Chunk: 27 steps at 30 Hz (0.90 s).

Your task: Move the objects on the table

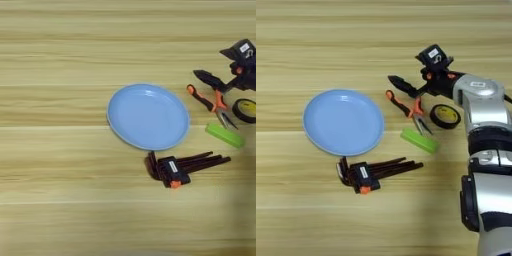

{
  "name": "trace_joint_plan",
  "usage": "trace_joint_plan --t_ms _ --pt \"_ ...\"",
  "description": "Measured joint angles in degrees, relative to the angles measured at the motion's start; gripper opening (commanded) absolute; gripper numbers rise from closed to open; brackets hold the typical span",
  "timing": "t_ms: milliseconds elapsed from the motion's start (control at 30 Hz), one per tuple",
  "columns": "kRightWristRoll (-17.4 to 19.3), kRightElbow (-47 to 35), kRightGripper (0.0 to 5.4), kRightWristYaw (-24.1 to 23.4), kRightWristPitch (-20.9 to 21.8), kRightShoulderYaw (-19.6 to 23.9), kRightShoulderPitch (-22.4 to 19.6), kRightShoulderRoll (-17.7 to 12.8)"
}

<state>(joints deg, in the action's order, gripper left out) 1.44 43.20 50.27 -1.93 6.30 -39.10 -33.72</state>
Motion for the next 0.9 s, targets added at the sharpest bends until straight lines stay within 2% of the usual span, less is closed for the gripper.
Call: trace_joint_plan --t_ms 300,533,900 --pt "0.47 -3.10 5.38 0.51 -1.47 -1.05 1.62 1.78" --pt "1.28 -8.11 5.38 2.75 -3.31 -2.25 4.09 2.93" --pt "2.15 -13.13 5.38 4.31 -6.34 -5.69 6.78 6.17"
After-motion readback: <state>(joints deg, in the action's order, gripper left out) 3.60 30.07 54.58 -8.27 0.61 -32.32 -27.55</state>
